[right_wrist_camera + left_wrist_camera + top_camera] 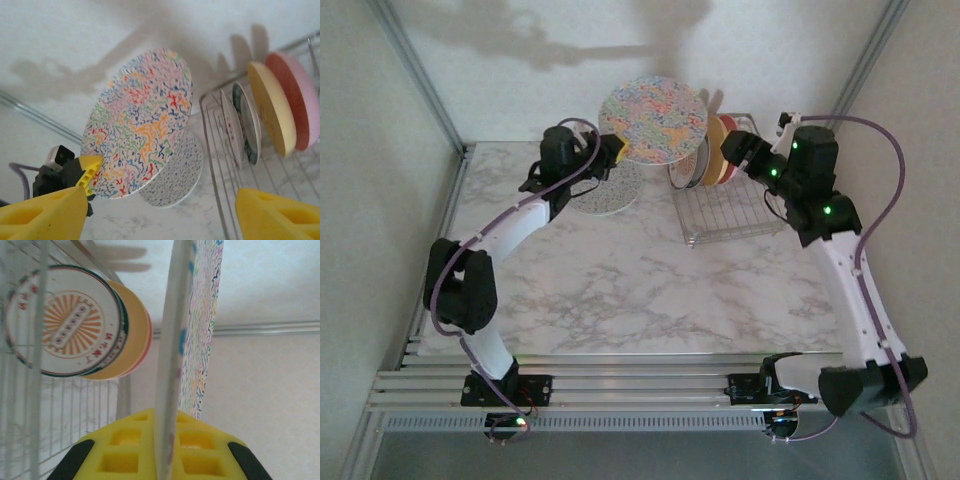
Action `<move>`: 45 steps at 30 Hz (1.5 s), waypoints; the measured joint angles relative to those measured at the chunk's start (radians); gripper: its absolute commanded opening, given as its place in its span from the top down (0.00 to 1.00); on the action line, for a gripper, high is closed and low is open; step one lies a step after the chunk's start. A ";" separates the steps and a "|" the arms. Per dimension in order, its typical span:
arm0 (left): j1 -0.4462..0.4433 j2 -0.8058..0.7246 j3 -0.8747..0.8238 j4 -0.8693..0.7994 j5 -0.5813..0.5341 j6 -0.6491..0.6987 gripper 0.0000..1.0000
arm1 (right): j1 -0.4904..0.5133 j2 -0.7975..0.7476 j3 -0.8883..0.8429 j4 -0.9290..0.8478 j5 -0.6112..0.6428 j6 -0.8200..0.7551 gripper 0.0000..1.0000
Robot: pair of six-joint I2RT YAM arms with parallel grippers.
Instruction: Unload the plates from the dish rack
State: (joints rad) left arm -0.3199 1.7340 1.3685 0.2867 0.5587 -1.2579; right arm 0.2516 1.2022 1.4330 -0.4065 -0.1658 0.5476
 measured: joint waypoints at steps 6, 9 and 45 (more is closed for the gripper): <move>0.095 -0.084 -0.155 0.002 -0.001 0.026 1.00 | 0.094 -0.060 -0.096 0.089 0.074 -0.197 0.20; 0.139 -0.111 -0.241 0.011 -0.005 0.036 1.00 | 0.141 -0.044 -0.106 0.089 0.094 -0.269 0.20; 0.206 0.148 -0.437 0.222 -0.129 0.080 1.00 | 0.330 0.024 -0.111 0.088 0.120 -0.533 0.19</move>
State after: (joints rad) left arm -0.1139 1.8816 0.9314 0.5091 0.4297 -1.1774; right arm 0.5816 1.2263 1.3216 -0.3183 -0.0456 0.0147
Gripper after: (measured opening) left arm 0.070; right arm 0.806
